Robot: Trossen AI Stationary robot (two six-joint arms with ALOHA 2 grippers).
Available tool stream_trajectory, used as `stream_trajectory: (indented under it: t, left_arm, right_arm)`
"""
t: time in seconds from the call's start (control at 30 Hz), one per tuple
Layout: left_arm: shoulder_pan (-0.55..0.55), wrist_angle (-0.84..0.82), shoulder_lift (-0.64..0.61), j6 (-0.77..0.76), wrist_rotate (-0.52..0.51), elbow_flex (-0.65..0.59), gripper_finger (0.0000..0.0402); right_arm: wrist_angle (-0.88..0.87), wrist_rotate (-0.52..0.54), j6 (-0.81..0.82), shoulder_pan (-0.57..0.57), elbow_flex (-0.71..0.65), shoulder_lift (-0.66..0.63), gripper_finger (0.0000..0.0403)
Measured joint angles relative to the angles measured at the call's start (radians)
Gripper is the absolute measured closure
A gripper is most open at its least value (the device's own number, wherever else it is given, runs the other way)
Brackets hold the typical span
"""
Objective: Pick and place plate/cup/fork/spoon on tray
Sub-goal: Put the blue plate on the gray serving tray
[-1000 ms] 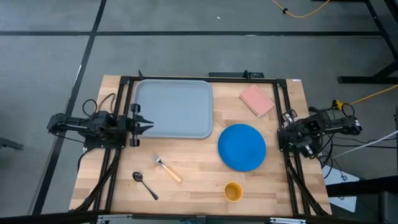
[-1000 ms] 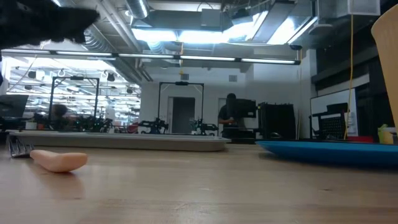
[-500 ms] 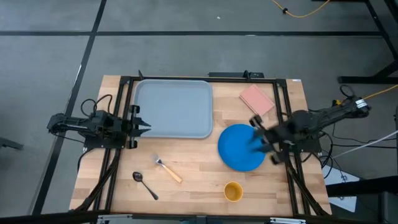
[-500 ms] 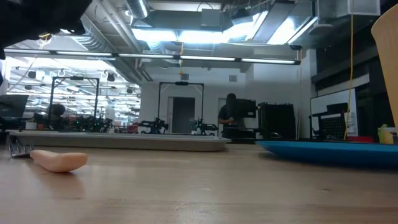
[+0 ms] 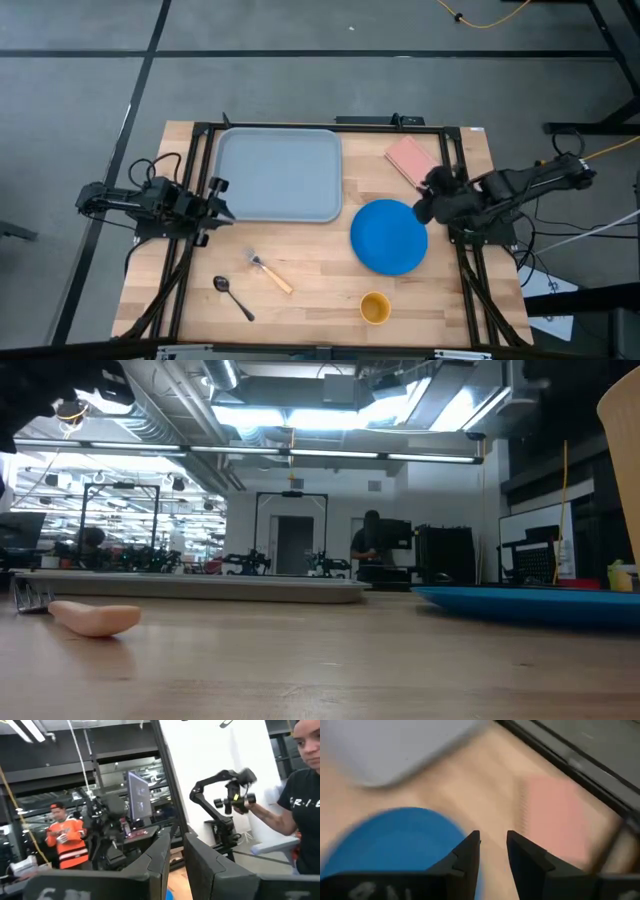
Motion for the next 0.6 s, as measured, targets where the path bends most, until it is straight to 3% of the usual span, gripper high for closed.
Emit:
stream_trajectory:
  t: [0.17,0.27,0.43,0.6]
  left_arm:
    - [0.000,0.001,0.000,-0.070,-0.085,0.000,0.0353]
    - [0.000,0.000,0.000,-0.112,-0.154,0.000,0.0353]
    - [0.000,-0.002,0.000,-0.116,-0.220,0.000,0.0353]
    - [0.000,-0.003,0.000,-0.104,-0.244,0.000,0.0353]
  right_arm:
    - [-0.103,0.107,0.417,-0.037,-0.159,-0.018,0.0300]
    - [-0.176,0.089,0.523,-0.104,-0.213,-0.052,0.0300]
    - [-0.169,0.091,0.506,-0.238,-0.201,-0.132,0.0300]
    - [0.006,0.056,0.237,-0.376,-0.195,-0.179,0.0300]
